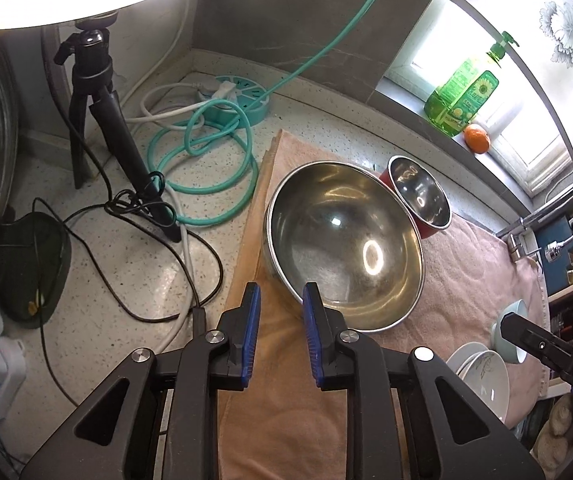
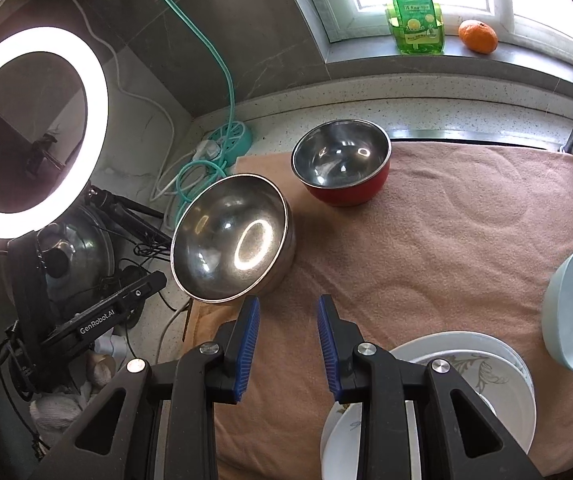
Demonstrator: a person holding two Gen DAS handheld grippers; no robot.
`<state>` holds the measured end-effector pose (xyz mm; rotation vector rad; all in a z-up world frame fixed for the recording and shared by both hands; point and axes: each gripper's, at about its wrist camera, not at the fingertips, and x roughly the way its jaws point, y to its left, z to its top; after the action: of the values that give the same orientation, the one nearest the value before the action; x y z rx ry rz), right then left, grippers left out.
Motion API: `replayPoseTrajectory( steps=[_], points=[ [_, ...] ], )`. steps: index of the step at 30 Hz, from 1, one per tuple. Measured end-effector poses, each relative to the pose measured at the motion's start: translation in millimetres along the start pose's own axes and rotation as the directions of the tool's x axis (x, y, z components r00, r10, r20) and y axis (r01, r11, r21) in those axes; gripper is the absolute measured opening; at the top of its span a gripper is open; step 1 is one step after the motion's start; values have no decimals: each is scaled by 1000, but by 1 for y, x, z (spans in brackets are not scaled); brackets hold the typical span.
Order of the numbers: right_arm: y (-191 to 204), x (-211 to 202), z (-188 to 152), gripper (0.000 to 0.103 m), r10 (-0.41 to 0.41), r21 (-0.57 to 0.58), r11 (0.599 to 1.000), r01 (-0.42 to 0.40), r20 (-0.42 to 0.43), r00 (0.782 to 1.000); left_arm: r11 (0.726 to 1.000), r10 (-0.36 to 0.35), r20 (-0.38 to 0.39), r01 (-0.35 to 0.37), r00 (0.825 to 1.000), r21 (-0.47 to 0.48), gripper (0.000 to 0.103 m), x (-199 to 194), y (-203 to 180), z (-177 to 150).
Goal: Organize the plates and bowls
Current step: 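Move both open tools to the rim of the large steel bowl, then close both tools on the large steel bowl rim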
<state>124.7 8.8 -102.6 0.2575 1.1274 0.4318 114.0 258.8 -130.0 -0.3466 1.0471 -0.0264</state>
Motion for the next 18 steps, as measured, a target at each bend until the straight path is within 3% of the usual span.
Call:
replayPoseTrajectory(
  steps=[18],
  points=[
    [2, 69, 34, 27, -35, 70, 997, 39, -58, 998, 999, 41, -8, -41, 999, 3, 20, 28, 8, 21]
  ],
)
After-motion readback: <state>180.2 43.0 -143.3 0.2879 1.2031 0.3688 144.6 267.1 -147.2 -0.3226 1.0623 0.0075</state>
